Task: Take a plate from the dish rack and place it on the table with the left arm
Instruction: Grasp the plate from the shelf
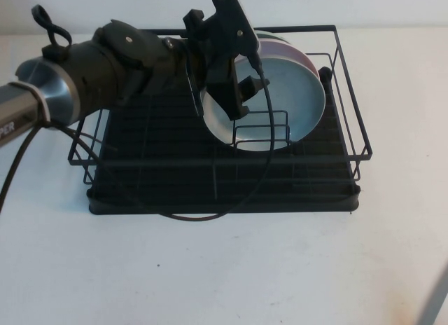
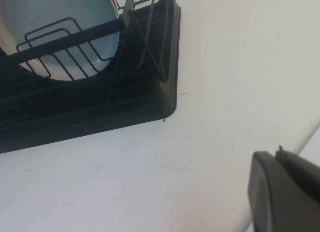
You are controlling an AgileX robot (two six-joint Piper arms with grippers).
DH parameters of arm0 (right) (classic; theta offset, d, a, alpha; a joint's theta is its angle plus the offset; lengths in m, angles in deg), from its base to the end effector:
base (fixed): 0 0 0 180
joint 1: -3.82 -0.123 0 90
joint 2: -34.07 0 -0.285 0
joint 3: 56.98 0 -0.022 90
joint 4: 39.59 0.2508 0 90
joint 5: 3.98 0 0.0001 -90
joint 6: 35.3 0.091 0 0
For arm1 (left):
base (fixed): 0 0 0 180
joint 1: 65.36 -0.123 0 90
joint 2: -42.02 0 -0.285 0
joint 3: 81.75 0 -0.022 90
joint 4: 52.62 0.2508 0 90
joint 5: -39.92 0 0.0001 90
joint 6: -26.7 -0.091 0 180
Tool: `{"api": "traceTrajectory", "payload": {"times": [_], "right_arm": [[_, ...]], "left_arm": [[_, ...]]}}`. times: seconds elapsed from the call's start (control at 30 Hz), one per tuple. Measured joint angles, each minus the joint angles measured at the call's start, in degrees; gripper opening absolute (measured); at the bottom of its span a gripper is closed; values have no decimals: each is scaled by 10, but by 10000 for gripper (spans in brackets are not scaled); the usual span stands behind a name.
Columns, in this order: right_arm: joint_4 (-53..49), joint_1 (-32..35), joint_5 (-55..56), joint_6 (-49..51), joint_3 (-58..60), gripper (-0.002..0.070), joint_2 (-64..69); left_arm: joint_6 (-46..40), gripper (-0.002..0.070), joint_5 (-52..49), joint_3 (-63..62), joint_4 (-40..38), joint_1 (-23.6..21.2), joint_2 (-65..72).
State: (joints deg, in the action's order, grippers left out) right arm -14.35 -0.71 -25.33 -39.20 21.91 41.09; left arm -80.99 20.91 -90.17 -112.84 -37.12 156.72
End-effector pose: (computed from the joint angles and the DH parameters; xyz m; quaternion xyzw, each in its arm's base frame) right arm 0.0511 0.0183 0.1737 0.0586 0.7922 0.1879 0.5776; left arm 0.3793 -0.2330 0.2944 0.5823 0.6091 -0.0252 0.5378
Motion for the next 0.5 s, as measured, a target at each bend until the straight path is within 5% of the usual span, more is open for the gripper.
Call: {"api": "traceTrajectory", "payload": {"times": [0.3, 0.5], "right_arm": [[0, 0, 0, 0, 0, -18, 0], [0, 0, 0, 0, 0, -18, 0]], "left_arm": [[-80, 476, 19, 0, -100, 0, 32], [-85, 222, 53, 0, -111, 0, 33]]}}
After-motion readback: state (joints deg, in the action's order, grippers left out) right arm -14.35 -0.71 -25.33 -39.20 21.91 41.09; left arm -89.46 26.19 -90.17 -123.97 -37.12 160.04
